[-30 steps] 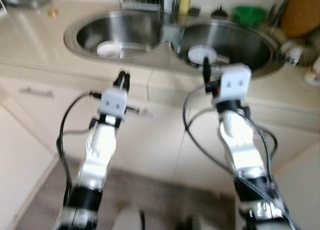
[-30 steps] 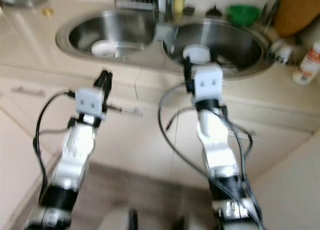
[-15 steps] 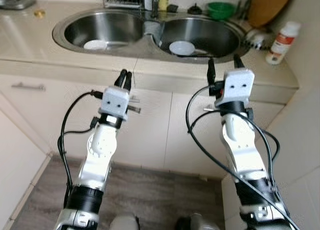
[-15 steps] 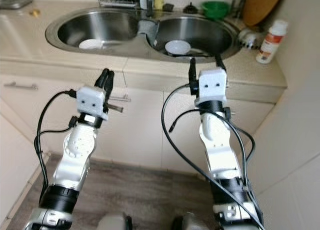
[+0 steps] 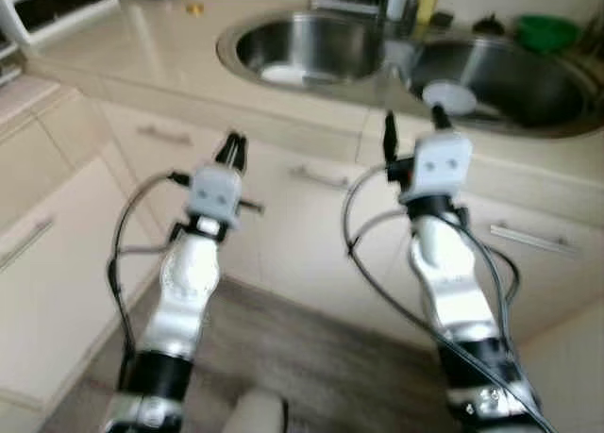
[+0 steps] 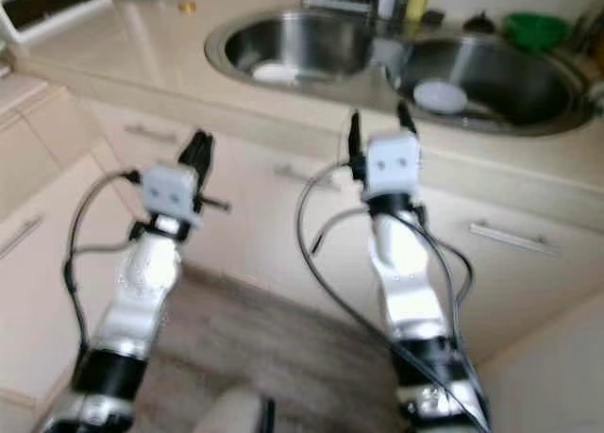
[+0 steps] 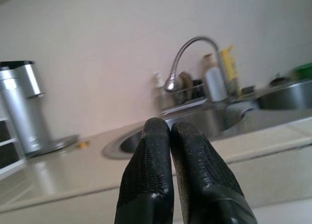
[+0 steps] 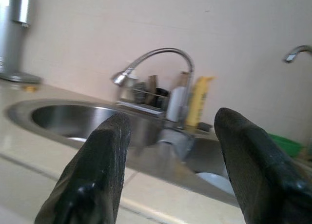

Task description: Kitchen organization

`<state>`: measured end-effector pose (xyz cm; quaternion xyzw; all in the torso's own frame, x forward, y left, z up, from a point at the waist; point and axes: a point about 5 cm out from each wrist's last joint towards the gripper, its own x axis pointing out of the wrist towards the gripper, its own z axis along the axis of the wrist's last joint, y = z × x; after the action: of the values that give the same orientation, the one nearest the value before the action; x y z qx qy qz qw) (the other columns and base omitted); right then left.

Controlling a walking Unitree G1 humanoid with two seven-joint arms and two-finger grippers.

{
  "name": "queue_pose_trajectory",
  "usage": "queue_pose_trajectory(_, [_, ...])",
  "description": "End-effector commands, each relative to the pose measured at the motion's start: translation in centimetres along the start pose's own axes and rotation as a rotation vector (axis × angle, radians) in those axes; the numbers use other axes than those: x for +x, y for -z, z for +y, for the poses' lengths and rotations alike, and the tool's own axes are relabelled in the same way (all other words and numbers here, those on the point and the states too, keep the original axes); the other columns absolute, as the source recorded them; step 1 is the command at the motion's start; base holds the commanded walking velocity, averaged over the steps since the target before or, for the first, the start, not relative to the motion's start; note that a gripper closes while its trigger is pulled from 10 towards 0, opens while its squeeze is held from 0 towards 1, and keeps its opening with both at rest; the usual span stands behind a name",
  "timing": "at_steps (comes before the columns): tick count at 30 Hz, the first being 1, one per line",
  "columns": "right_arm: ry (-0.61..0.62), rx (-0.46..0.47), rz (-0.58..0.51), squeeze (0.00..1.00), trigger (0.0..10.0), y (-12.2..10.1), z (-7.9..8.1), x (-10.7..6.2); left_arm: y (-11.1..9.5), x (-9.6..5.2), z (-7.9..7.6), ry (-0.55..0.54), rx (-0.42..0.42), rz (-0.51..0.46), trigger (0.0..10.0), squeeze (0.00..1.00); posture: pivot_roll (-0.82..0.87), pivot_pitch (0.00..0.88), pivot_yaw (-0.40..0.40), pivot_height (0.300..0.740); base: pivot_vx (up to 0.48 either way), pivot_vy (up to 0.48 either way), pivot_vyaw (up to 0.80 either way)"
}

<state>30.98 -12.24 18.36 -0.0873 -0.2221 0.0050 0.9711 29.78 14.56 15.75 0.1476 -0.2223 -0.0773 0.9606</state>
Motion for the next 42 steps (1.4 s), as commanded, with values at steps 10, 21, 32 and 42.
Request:
queue_pose_trajectory(10, [0.068,-0.016,0.038,0.00,10.0,0.29,-1.26,0.03,-0.06,-0.01,-0.60,0.022,-0.011,-0.002,10.0,0.00,0.17,0.000,-0.025,0.740,0.000,0.480,-0.40])
queue_pose_trajectory(21, [0.082,-0.037,0.059,0.00,10.0,0.45,-1.45,0.11,-0.23,-0.02,-0.69,0.026,-0.007,-0.018,10.0,0.00,0.17,0.000,-0.027,0.740,0.000,0.218,-0.80])
queue_pose_trajectory(32, [0.077,-0.034,0.061,0.00,10.0,0.47,-1.27,0.18,-0.25,0.09,-0.72,0.034,-0.002,-0.025,10.0,0.00,0.17,0.000,-0.025,0.740,0.000,0.000,-0.80])
queue_pose_trajectory(42, [0.073,-0.035,0.063,0.00,10.0,0.55,-1.15,0.13,-0.21,0.18,-0.73,0.038,0.005,-0.026,10.0,0.00,0.17,0.000,-0.023,0.740,0.000,0.000,-0.24])
